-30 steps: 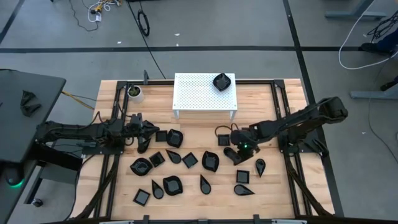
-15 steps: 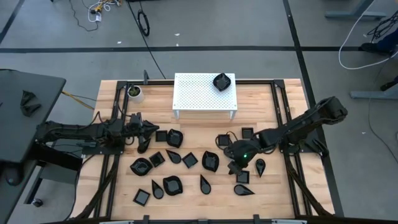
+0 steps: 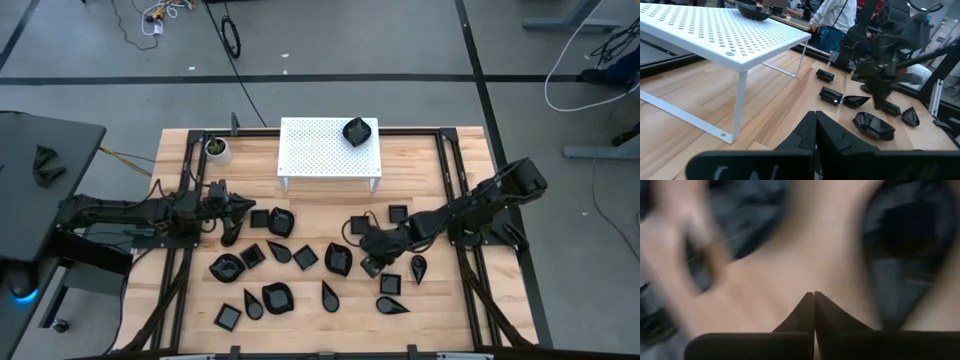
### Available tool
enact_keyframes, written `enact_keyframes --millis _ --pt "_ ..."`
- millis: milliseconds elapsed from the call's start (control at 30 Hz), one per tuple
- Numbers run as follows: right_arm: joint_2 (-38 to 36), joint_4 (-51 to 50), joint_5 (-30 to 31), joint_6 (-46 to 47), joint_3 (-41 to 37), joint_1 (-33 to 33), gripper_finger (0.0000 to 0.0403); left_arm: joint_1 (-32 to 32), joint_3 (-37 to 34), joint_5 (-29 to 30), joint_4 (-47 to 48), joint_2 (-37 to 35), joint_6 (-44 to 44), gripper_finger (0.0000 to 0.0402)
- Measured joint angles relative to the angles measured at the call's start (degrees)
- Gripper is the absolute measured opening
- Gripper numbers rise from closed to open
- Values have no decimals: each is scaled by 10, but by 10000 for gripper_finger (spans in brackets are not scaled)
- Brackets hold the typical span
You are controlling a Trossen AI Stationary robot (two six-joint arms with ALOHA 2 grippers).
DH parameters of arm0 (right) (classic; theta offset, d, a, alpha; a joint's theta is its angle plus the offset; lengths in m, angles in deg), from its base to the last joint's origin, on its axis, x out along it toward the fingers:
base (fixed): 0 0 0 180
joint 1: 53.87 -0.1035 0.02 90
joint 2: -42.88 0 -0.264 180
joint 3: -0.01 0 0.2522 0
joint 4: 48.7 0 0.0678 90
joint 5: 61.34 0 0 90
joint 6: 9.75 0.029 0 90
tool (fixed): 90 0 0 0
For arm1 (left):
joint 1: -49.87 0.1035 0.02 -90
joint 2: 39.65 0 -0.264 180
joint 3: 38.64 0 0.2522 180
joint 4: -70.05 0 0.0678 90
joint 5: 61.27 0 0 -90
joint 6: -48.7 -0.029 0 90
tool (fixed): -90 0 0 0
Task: Pick & Place Mini shaped plates
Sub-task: Put the black drop-shaped plate on the shelf
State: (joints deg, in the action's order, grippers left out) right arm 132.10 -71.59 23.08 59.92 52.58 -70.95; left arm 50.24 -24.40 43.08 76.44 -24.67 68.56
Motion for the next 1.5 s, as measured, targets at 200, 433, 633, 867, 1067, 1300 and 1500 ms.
enact_keyframes --millis 200,433,633,867,1067,1300,1500 --pt "-12 -142 114 28 23 14 3 0 0 0 0 0 0 7" --pt "-54 -334 181 28 100 17 3 0 0 0 0 0 1 7" --pt "-60 -304 150 74 96 17 24 0 0 0 0 0 1 7" --pt "-56 -274 97 139 59 12 124 0 0 0 1 0 0 7" --pt "-56 -166 105 173 8 7 213 0 0 0 2 0 -1 7" --pt "-60 -157 106 181 3 7 239 0 0 1 3 0 -2 7" --pt "-60 -158 61 191 3 10 218 0 0 2 3 0 -2 7"
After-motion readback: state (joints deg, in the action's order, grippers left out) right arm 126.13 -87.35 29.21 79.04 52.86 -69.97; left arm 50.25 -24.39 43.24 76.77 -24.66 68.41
